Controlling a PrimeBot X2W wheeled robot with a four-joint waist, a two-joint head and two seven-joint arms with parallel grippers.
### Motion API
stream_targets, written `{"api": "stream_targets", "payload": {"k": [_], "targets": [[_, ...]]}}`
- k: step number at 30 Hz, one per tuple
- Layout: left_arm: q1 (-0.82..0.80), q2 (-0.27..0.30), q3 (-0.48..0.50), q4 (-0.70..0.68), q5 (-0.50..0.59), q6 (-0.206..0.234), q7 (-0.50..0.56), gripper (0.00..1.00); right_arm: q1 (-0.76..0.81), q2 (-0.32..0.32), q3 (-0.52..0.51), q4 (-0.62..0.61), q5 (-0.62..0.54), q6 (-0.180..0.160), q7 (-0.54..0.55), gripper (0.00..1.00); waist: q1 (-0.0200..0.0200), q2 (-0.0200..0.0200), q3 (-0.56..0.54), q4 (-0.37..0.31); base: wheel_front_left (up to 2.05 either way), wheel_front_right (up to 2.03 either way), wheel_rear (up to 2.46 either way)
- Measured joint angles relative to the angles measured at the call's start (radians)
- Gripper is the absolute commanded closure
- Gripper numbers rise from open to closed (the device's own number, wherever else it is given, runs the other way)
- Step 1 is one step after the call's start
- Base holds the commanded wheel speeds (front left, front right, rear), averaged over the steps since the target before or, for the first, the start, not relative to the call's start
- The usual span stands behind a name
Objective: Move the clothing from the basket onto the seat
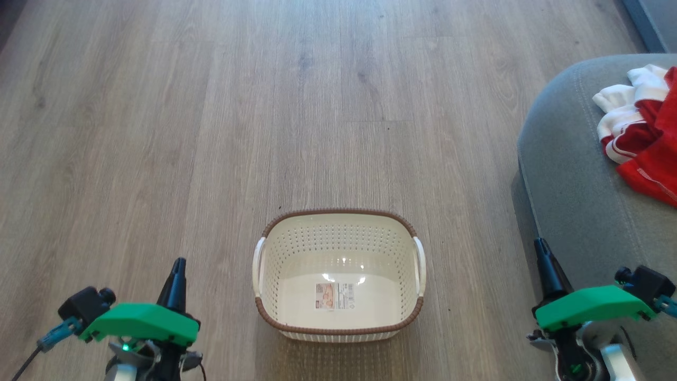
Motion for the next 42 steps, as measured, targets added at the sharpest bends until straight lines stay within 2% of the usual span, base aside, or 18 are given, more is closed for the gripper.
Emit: {"api": "stream_targets", "payload": {"k": [42], "targets": [[0.0, -0.012, 0.075, -0.051, -0.415, -0.05, 0.115, 1.0, 0.0, 0.01, -0.069, -0.051, 0.448, 0.0, 0.115, 1.0, 0.0, 0.0, -0.015, -0.01, 0.0, 0.0, 0.0]]}}
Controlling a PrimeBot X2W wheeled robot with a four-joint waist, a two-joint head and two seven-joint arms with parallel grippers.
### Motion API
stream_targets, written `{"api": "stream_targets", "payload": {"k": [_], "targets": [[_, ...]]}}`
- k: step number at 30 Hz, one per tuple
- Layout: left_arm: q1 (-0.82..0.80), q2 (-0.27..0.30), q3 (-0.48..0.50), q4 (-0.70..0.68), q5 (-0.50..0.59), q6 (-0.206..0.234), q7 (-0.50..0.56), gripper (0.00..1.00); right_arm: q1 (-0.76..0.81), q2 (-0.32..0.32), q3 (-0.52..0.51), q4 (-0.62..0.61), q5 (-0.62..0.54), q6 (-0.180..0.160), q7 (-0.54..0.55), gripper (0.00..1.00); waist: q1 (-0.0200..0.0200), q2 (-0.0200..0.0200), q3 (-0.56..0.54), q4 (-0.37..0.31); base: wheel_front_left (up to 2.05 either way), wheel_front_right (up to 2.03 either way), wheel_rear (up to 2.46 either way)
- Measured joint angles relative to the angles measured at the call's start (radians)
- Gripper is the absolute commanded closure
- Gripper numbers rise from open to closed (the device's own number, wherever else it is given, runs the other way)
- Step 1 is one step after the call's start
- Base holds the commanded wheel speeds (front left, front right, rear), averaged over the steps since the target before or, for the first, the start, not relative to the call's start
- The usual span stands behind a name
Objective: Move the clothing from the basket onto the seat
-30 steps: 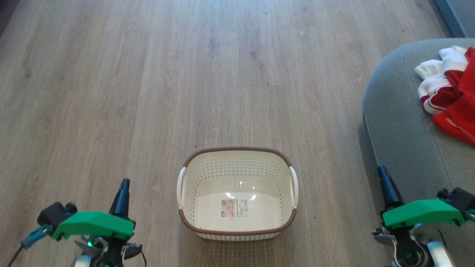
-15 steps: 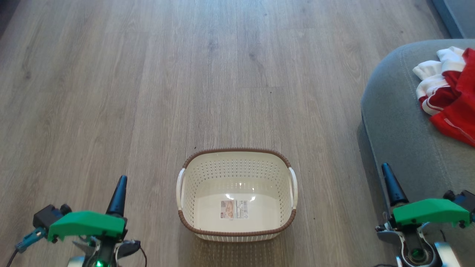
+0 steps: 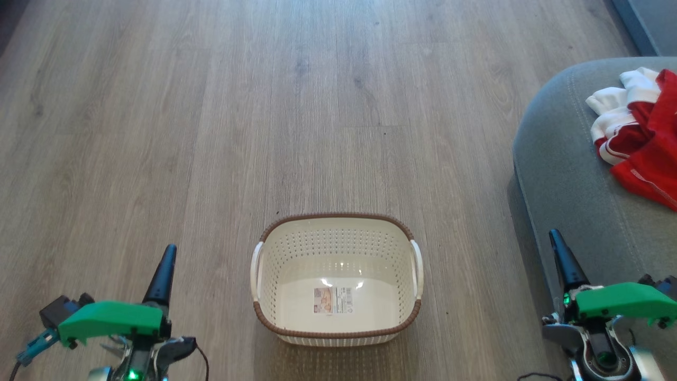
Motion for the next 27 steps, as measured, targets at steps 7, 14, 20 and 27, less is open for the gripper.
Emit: {"api": "stream_targets", "payload": {"k": [7, 14, 20, 27], "targets": [[0.0, -0.003, 0.01, -0.007, -0.071, -0.012, 0.018, 1.0, 0.0, 0.003, -0.011, -0.011, 0.077, 0.0, 0.019, 1.0, 0.0, 0.0, -0.003, -0.002, 0.0, 0.0, 0.0], [0.0, -0.006, 0.03, -0.018, -0.151, -0.021, 0.037, 1.0, 0.0, 0.008, -0.027, -0.021, 0.166, 0.0, 0.04, 1.0, 0.0, 0.0, -0.005, -0.004, 0.0, 0.0, 0.0], [0.0, -0.009, 0.037, -0.027, -0.212, -0.03, 0.058, 1.0, 0.0, 0.01, -0.035, -0.029, 0.232, 0.0, 0.059, 1.0, 0.0, 0.0, -0.008, -0.005, 0.0, 0.0, 0.0], [0.0, -0.011, 0.044, -0.031, -0.245, -0.031, 0.062, 1.0, 0.0, 0.013, -0.04, -0.033, 0.267, 0.0, 0.069, 1.0, 0.0, 0.0, -0.009, -0.006, 0.0, 0.0, 0.0]]}}
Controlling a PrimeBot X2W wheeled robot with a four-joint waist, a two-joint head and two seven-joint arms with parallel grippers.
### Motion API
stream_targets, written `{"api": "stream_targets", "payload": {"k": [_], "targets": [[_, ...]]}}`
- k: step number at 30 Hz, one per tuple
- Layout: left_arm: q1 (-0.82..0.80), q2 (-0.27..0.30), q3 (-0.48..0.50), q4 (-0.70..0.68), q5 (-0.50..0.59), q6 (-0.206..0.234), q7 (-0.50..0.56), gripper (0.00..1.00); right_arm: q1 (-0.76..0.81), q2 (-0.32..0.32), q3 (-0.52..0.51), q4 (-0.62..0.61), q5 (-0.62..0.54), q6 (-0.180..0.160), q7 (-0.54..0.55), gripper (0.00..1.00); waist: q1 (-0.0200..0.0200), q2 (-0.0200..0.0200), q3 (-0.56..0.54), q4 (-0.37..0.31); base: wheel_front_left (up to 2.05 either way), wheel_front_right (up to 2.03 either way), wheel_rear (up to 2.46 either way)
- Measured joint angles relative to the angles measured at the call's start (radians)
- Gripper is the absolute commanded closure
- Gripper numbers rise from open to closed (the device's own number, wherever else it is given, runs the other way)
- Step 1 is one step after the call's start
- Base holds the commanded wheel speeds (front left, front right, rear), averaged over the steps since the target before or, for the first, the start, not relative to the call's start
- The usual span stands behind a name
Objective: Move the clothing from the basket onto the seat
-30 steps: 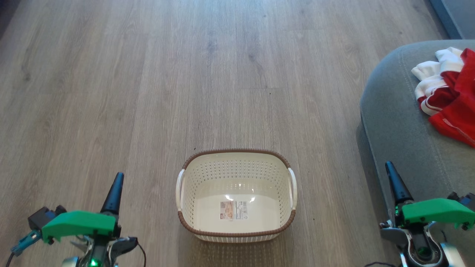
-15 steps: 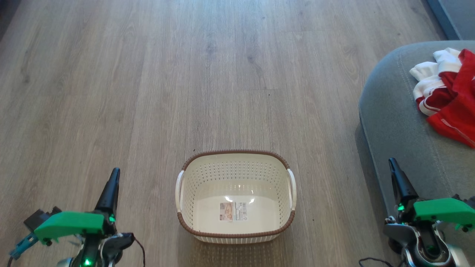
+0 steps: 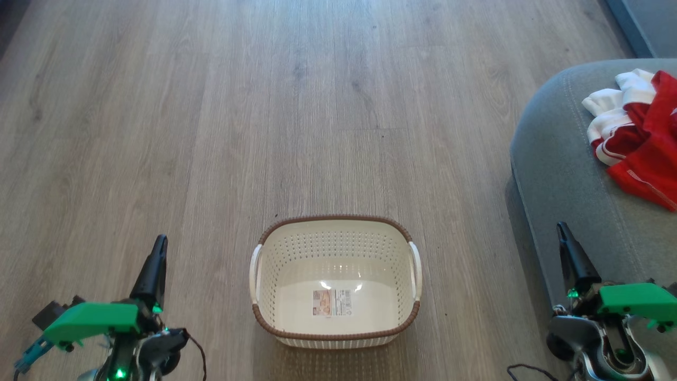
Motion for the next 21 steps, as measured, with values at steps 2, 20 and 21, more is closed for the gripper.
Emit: {"api": "stream_targets", "payload": {"k": [2, 20, 21], "targets": [[0.0, 0.0, 0.001, 0.0, 0.0, 0.0, 0.0, 1.0, 0.0, 0.001, 0.0, 0.0, 0.0, 0.0, 0.0, 1.0, 0.0, 0.0, 0.0, 0.0, 0.0, 0.0, 0.0], [0.0, 0.0, 0.002, -0.001, 0.0, 0.0, 0.0, 1.0, 0.0, 0.001, 0.0, 0.0, 0.0, 0.0, 0.0, 1.0, 0.0, 0.0, 0.0, 0.0, 0.0, 0.0, 0.0], [0.0, 0.0, 0.002, -0.001, 0.0, 0.0, 0.0, 1.0, 0.0, 0.001, 0.0, 0.0, 0.0, 0.0, 0.0, 1.0, 0.0, 0.0, 0.0, 0.0, 0.0, 0.0, 0.0]]}}
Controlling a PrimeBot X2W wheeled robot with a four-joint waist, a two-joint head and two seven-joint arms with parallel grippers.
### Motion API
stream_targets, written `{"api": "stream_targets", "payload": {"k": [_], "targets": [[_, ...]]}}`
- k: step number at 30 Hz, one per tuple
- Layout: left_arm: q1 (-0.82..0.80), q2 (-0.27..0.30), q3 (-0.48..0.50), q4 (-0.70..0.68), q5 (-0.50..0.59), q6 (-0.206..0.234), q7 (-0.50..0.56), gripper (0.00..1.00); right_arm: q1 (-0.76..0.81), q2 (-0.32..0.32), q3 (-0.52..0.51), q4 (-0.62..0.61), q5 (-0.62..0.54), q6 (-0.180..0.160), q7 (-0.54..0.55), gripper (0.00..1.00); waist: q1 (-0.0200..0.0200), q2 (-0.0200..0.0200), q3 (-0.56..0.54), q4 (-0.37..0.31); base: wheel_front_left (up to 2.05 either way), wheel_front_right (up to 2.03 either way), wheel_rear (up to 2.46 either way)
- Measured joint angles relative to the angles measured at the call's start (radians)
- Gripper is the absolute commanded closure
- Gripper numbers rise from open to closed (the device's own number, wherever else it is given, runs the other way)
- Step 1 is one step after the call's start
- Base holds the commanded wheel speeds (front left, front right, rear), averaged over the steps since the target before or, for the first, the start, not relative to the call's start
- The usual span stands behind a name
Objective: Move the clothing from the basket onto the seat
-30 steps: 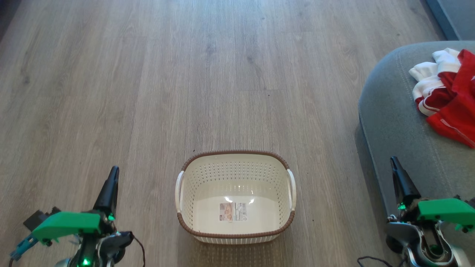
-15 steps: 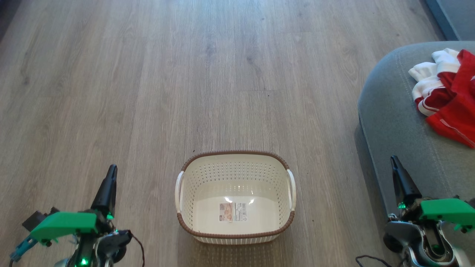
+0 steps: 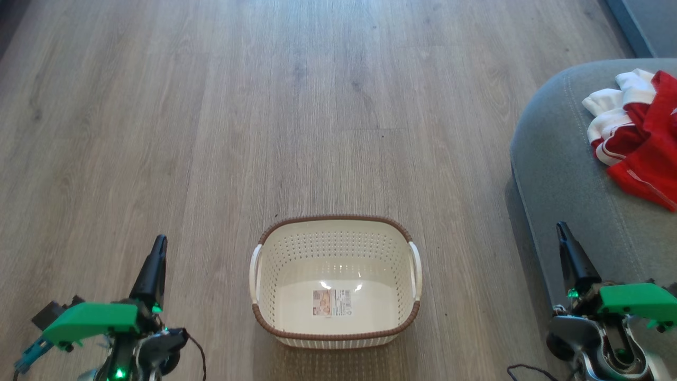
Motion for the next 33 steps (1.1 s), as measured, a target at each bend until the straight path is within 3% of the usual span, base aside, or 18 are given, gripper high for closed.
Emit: {"api": "stream_targets", "payload": {"k": [33], "targets": [[0.0, 0.0, 0.0, 0.0, 0.0, 0.0, 0.0, 1.0, 0.0, 0.0, 0.0, 0.0, 0.0, 0.0, 0.0, 1.0, 0.0, 0.0, 0.0, 0.0, 0.0, 0.0, 0.0]]}}
